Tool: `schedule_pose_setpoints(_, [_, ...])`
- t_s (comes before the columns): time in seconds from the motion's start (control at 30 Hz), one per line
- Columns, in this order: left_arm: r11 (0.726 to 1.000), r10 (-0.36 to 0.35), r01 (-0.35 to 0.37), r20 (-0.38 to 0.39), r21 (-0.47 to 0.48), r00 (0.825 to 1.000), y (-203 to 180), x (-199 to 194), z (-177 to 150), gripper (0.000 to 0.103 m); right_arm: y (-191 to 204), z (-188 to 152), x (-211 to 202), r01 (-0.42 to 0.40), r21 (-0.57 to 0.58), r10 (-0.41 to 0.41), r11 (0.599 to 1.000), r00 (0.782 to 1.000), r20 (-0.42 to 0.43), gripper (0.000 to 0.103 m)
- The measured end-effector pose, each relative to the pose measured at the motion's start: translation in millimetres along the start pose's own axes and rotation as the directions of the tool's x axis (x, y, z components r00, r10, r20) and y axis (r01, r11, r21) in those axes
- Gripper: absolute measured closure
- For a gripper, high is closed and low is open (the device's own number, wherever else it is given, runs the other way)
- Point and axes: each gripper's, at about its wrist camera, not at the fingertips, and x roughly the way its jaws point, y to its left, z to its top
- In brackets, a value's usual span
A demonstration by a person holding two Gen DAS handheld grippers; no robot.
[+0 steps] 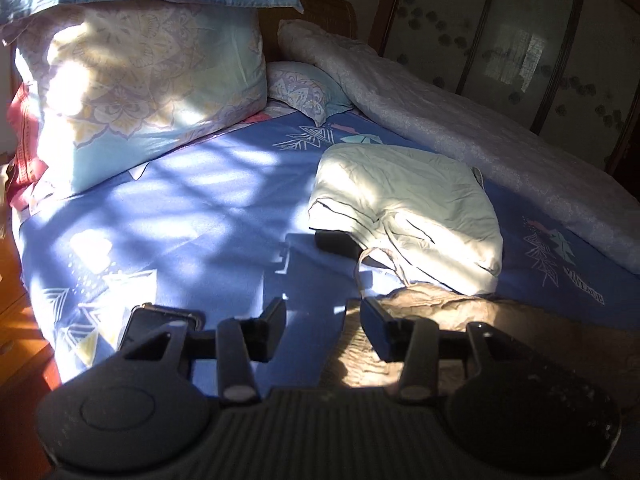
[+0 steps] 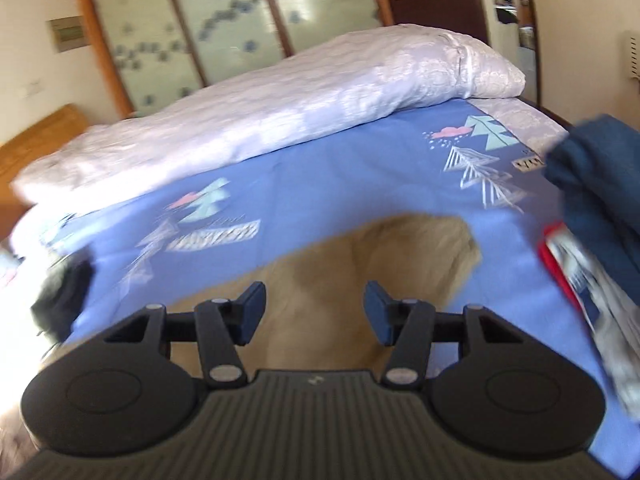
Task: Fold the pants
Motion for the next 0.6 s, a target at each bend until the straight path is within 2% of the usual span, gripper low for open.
schedule_pose_setpoints(0.13, [0.988,-0.050,0.033,-0.112,-0.151,0.992,36.7,-40.7,-48.6,0.053,1.6,-40.5,-46.6,-0.005,-0.032,0.005,0.999,1.000,0.000,0.046])
schedule_pose_setpoints(0.23, [0.962,-0.124,0.067,-0.206,-0.265,0.971,45.5,-50.3,-87.8,0.049,6.7,-67.1,-65.0,-0.091,-0.030,0.090,0.995,0.995,-0.046,0.046])
schedule_pose_setpoints(0.3, [0.937,-0.194,0.108,-0.239,-0.332,0.951,42.1,-50.5,-107.9,0.046,22.0,-85.0,-73.4,-0.138,-0.081,0.131,0.987,0.988,-0.079,0.046])
schedule_pose_setpoints(0.37, [0.917,-0.247,0.143,-0.247,-0.371,0.937,34.5,-46.6,-124.2,0.035,38.6,-102.7,-78.7,-0.179,-0.140,0.162,0.974,0.979,-0.124,0.046])
schedule_pose_setpoints(0.4, [0.913,-0.254,0.145,-0.251,-0.382,0.934,30.3,-43.0,-128.9,0.025,46.1,-111.0,-80.5,-0.206,-0.161,0.181,0.965,0.971,-0.155,0.046])
schedule_pose_setpoints(0.43, [0.907,-0.262,0.147,-0.254,-0.396,0.931,25.7,-38.8,-133.0,0.023,53.3,-118.9,-82.3,-0.236,-0.174,0.203,0.956,0.961,-0.187,0.047])
schedule_pose_setpoints(0.5, [0.890,-0.314,0.184,-0.267,-0.417,0.911,16.0,-25.8,-140.3,0.023,61.0,-132.3,-85.0,-0.285,-0.168,0.243,0.944,0.942,-0.234,0.047])
schedule_pose_setpoints(0.57, [0.877,-0.341,0.189,-0.295,-0.442,0.893,8.3,-11.1,-148.1,0.025,64.1,-145.9,-87.8,-0.302,-0.151,0.254,0.941,0.927,-0.275,0.048])
schedule_pose_setpoints(0.6, [0.872,-0.352,0.191,-0.307,-0.450,0.884,5.8,-3.6,-151.8,0.033,63.3,-151.0,-90.0,-0.295,-0.143,0.248,0.945,0.928,-0.279,0.048])
